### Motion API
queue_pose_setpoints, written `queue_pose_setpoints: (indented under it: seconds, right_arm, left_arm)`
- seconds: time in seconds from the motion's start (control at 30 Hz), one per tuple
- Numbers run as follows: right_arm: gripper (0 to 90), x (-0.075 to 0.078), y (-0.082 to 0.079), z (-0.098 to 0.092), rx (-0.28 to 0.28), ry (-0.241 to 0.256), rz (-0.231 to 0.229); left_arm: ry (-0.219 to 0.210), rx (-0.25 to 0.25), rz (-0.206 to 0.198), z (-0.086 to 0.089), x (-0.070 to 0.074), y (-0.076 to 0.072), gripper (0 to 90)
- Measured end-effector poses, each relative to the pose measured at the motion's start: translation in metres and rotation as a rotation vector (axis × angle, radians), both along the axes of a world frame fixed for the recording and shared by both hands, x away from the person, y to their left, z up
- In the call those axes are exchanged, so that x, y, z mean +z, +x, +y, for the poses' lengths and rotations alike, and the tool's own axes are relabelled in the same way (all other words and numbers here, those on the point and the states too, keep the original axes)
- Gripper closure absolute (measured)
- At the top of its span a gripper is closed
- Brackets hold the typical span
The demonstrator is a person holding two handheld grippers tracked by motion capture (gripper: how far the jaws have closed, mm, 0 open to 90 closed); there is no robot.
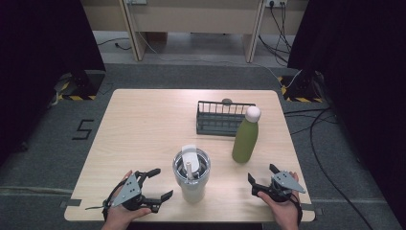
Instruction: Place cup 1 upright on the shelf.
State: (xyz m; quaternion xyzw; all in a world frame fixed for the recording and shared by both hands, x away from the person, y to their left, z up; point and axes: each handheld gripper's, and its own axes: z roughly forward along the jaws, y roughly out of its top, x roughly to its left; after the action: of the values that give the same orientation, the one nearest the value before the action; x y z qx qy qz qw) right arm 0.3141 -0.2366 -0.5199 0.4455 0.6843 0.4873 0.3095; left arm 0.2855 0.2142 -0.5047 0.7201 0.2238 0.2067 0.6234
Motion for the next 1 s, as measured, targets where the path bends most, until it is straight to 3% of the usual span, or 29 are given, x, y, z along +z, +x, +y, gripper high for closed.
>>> queue_pose_setpoints:
  seconds: [0.43,0.8,1.0]
  right_arm:
    - [9.4,0.0,0.001,-0.001,-0.003,0.011,0.014]
    - [9.5,0.0,0.002,0.0,0.0,0.007,0.026]
    - [9.5,0.0,0.002,0.001,0.004,0.003,0.03]
  left_arm:
    - [0.01,-0.032,-0.048,-0.017,0.004,-0.001,13.2]
    - [0.008,-0.075,0.025,-0.044,0.0,0.002,9.0]
    - [0.004,-0.071,0.036,-0.057,0.001,0.01,7.4]
